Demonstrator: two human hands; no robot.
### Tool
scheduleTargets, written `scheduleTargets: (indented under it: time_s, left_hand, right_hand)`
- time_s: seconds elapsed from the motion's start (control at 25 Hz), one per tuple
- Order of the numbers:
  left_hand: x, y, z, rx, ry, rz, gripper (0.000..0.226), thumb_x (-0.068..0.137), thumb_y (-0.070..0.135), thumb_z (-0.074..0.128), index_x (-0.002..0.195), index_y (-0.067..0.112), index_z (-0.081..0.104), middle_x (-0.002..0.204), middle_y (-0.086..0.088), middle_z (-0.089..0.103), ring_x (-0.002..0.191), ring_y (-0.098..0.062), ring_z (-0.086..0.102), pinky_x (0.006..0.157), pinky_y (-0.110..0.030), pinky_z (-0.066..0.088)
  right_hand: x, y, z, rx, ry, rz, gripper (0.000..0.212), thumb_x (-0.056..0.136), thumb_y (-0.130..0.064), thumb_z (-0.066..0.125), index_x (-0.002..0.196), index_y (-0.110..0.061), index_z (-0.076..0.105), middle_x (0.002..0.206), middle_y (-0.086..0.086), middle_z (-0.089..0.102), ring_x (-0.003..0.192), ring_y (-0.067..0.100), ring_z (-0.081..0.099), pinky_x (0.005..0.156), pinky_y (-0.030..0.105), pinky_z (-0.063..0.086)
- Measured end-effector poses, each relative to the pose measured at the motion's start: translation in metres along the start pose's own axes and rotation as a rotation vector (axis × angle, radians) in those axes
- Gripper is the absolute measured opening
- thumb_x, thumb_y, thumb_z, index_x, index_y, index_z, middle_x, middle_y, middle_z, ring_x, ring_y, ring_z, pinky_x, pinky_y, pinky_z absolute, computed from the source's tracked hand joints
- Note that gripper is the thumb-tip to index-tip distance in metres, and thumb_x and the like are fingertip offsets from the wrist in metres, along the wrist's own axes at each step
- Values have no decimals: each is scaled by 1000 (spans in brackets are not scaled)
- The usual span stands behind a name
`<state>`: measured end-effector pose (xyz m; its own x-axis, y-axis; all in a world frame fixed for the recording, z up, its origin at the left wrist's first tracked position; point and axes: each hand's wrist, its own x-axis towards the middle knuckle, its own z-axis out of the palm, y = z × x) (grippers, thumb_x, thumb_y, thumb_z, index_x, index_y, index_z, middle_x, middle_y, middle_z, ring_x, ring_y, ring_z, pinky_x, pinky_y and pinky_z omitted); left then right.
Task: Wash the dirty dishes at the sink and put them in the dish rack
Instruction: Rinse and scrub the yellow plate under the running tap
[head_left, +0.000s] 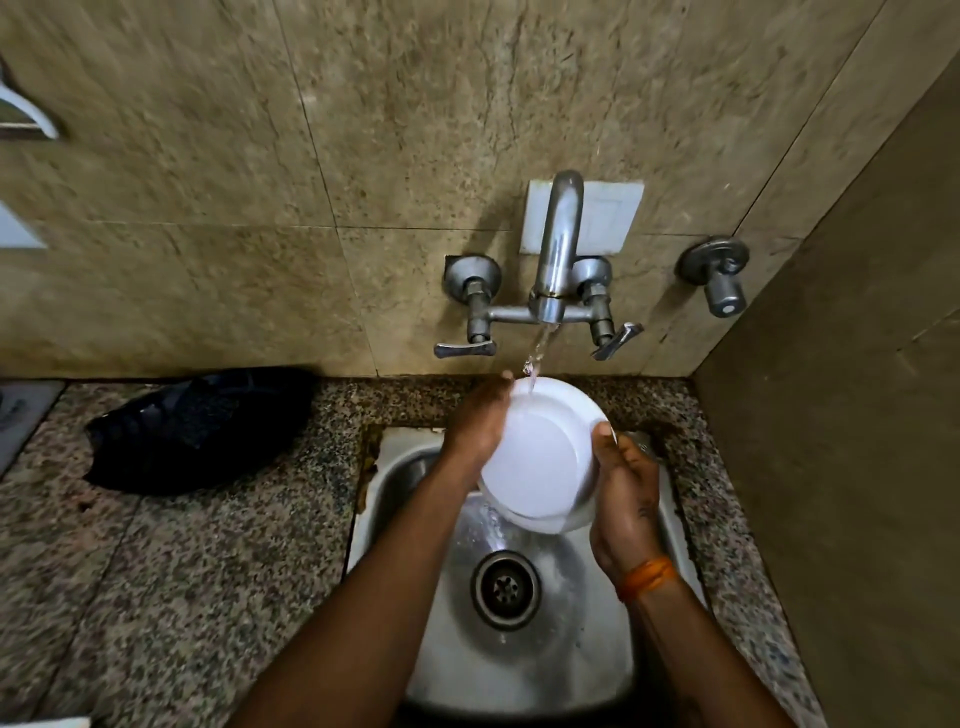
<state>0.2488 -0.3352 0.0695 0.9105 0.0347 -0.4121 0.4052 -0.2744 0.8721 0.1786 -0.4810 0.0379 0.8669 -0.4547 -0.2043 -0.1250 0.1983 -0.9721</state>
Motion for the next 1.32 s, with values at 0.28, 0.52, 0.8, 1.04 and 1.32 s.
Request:
scheduleTargets:
  time_s: [0.28,0.52,0.8,1.04,1.32]
  left_hand:
    - [-30,-49,-35,-642,-73,-196,23,105,25,50,120,19,67,110,-6,78,102,-27,72,79,-42,59]
    - [-30,-55,-26,-924,84,-136,27,105,17,50,125,7,65,118,-19,74,103,-35,70,86,-45,57]
    - [-34,-51,-21,-1148,49,-182,37,106,16,48,139,1,55,130,-25,67,115,-38,69,71,-40,64]
    - [-40,-68,-2,-1320,46,-186,41,104,10,50,144,1,51,139,-27,61,125,-40,62,87,-49,61]
    - [-36,-76,-5,-1333,96,-215,29,105,12,45,129,2,57,113,-21,73,101,-35,70,74,-44,63]
  right_hand:
    - [41,-2,29,-85,53,89,28,101,-37,57,101,-15,74,102,4,74,103,32,68,87,41,55]
    - [16,6,50,-754,-318,-448,60,104,-50,34,156,-20,37,163,-2,32,152,14,24,124,33,17]
    - [-5,29,38,-1040,-532,-776,69,105,-49,33,164,-20,10,172,2,3,158,16,0,128,45,9]
    - [-4,24,35,-825,-334,-356,85,96,-70,26,163,-23,3,172,3,8,158,19,9,129,40,9]
    - [-52,29,17,-1041,-390,-617,79,104,-59,30,164,-17,2,172,1,0,158,12,0,127,32,2]
